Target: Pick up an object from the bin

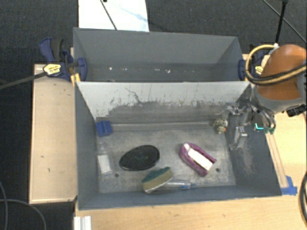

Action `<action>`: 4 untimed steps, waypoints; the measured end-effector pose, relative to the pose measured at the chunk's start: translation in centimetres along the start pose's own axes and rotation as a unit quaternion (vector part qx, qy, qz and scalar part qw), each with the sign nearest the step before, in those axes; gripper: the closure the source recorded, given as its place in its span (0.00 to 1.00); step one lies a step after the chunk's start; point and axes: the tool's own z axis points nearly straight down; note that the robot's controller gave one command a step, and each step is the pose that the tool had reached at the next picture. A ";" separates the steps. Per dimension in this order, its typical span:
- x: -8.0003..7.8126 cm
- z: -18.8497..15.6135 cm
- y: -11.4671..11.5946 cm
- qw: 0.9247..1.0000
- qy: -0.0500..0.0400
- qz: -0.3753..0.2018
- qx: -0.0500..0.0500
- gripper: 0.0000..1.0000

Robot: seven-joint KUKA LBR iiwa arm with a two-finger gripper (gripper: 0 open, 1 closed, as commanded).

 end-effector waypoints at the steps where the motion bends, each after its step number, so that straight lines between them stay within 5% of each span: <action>1: 3.2 6.0 8.9 1.000 -0.002 -0.023 -0.001 0.00; 2: 6.2 2.9 12.2 0.997 -0.003 0.074 -0.001 0.00; 3: 8.3 2.6 11.3 0.984 0.000 0.180 0.000 0.00; 4: 8.8 6.1 11.0 0.962 0.001 0.272 0.000 0.00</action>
Offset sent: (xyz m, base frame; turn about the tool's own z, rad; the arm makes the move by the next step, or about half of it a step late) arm -0.0319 0.0845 -0.0597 -0.0398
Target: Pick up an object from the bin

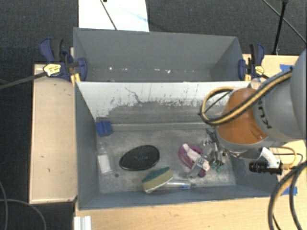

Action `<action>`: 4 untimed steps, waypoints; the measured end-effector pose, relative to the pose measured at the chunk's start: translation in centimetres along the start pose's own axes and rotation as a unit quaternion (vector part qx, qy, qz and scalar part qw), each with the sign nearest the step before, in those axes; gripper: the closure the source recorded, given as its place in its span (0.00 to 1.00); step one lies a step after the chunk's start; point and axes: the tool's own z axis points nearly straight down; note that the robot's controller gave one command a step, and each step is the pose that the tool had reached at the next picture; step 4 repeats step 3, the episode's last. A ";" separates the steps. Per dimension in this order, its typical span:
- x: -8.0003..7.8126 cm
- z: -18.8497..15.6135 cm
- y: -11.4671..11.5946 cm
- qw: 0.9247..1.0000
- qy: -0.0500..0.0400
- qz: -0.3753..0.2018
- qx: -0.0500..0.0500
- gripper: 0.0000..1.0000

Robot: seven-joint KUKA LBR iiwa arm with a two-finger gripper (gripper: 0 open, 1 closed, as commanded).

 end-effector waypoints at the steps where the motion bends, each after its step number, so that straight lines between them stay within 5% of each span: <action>1: 2.7 -0.2 1.0 1.000 -0.006 0.003 -0.002 0.00; 2: 2.7 -0.1 0.9 1.000 -0.004 0.001 -0.001 1.00; 3: 2.6 -9.8 1.0 1.000 -0.006 -0.002 -0.003 1.00; 4: 2.6 -9.8 1.0 1.000 -0.006 -0.002 -0.003 1.00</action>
Offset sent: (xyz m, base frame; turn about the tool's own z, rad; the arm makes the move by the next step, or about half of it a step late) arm -0.0191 0.0227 0.0008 0.0071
